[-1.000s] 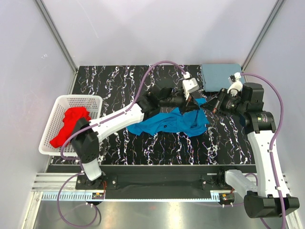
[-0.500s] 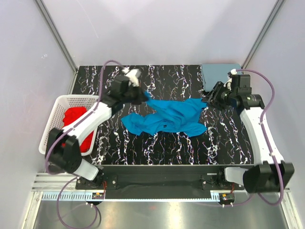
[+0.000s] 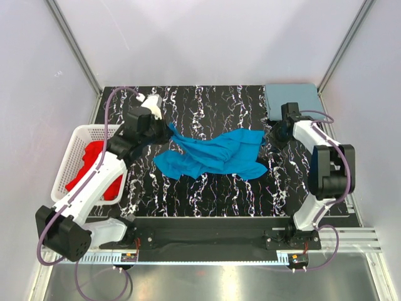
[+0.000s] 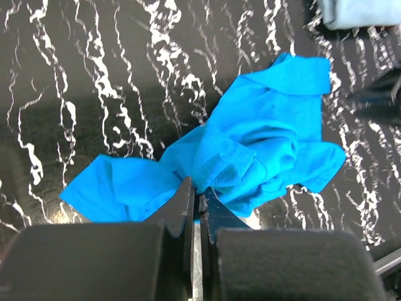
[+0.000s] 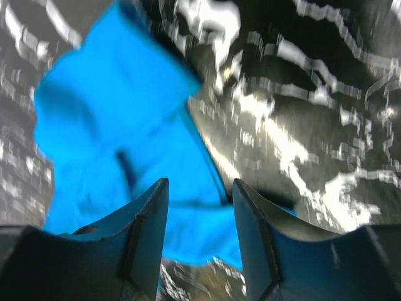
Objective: Fold and stack the t-shirts
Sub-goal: Flatten the tshirt out
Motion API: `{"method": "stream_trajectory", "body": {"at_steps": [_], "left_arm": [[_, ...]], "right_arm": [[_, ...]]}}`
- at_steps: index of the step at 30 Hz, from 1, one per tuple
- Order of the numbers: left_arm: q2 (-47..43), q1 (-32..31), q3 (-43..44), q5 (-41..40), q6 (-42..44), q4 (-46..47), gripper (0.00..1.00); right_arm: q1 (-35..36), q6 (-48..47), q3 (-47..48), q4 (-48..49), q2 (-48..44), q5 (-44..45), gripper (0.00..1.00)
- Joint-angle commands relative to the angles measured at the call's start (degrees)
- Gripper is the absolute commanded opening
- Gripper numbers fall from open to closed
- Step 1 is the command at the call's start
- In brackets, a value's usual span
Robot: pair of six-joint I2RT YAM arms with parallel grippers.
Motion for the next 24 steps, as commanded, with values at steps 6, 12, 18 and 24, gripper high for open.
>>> {"method": "stream_trajectory", "body": {"at_steps": [6, 12, 18, 24], "left_arm": [[-2.7, 0.4, -5.3, 0.5, 0.0, 2.7, 0.00], [-2.7, 0.4, -6.0, 1.9, -0.1, 3.1, 0.00], [-3.1, 0.4, -6.8, 2.9, -0.7, 4.5, 0.00], [-3.5, 0.4, -7.4, 3.4, -0.9, 4.9, 0.00]], "right_arm": [[1.0, 13.5, 1.4, 6.3, 3.0, 9.3, 0.52], [1.4, 19.3, 0.4, 10.4, 5.2, 7.6, 0.52], [2.0, 23.3, 1.9, 8.5, 8.2, 9.4, 0.51], [2.0, 24.7, 1.5, 10.5, 10.0, 11.0, 0.47]]}}
